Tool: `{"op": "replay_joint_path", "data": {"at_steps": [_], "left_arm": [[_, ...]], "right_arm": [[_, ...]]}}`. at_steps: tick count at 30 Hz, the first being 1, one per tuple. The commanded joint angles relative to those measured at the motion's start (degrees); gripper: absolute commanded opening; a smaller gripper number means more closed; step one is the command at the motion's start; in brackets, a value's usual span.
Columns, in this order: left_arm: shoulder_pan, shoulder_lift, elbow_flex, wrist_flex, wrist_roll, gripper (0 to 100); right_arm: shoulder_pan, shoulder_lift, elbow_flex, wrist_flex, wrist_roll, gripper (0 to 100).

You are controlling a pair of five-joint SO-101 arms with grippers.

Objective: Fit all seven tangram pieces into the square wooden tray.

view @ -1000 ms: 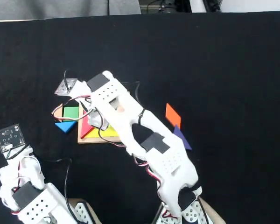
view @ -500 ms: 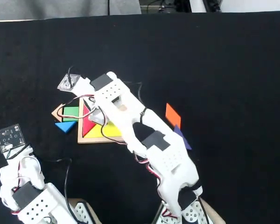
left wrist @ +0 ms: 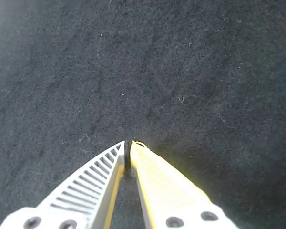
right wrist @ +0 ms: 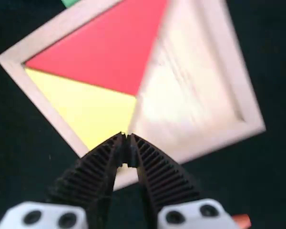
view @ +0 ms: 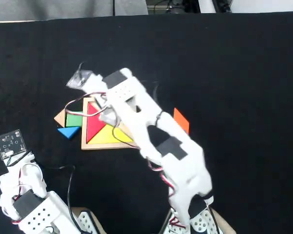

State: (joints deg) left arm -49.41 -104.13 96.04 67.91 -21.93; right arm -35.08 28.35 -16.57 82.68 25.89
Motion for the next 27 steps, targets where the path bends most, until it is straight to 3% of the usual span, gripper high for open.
{"op": "replay_joint_path", "data": {"at_steps": [1,9,16,27], "left_arm": [[0.75,-0.53,0.40,0.18,-0.62,3],[0.84,-0.53,0.40,0.18,-0.62,3],[0.84,-0.53,0.40,0.00,-0.62,3],[0.75,-0.53,1.19,-1.41,-0.53,3]], "right_arm": [[2.02,-11.03,9.10,-2.02,0.62,1.1],[4.48,-33.19,40.31,-18.29,3.87,1.1],[18.37,-40.31,42.77,-18.11,-9.41,1.1],[24.44,-38.90,53.67,-32.79,-16.44,1.1]]}}
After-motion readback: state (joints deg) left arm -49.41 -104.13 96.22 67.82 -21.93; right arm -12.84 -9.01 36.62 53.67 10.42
